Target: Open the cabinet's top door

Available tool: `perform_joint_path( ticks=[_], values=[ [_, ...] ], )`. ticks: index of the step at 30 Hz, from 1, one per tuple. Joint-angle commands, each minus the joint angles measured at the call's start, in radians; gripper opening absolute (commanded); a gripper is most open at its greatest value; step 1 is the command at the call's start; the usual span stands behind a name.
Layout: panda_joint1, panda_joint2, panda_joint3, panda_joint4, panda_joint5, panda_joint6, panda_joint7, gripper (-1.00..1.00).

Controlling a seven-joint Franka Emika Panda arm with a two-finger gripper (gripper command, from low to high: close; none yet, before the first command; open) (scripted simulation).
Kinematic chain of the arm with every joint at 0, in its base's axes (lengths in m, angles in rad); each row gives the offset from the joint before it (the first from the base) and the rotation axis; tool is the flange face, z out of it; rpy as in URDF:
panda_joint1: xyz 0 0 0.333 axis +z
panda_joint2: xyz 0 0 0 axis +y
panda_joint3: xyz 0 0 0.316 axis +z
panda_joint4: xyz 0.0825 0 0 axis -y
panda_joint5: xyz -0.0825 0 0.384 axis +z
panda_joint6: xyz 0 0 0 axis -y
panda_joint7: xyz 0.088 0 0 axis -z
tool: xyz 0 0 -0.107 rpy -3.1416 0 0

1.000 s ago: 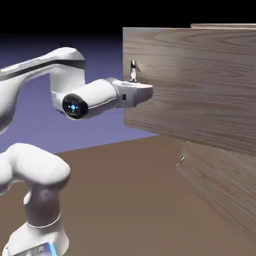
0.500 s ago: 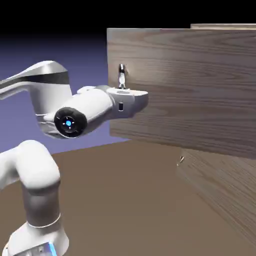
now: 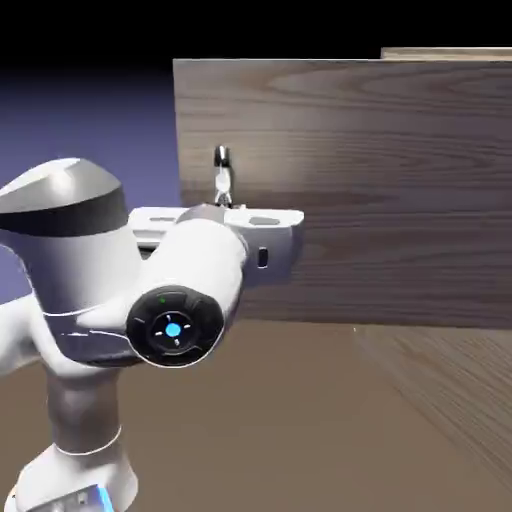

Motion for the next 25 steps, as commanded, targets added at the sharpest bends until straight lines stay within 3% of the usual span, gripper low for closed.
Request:
perform_joint_path(
  ticks=[1, 25],
  values=[
    [0.023, 0.003, -0.016, 0.037, -0.011, -0.032, 0.004, -1.00],
    [0.607, 0.020, -0.202, 0.896, -0.095, -0.668, 0.146, -1.00]
  ],
)
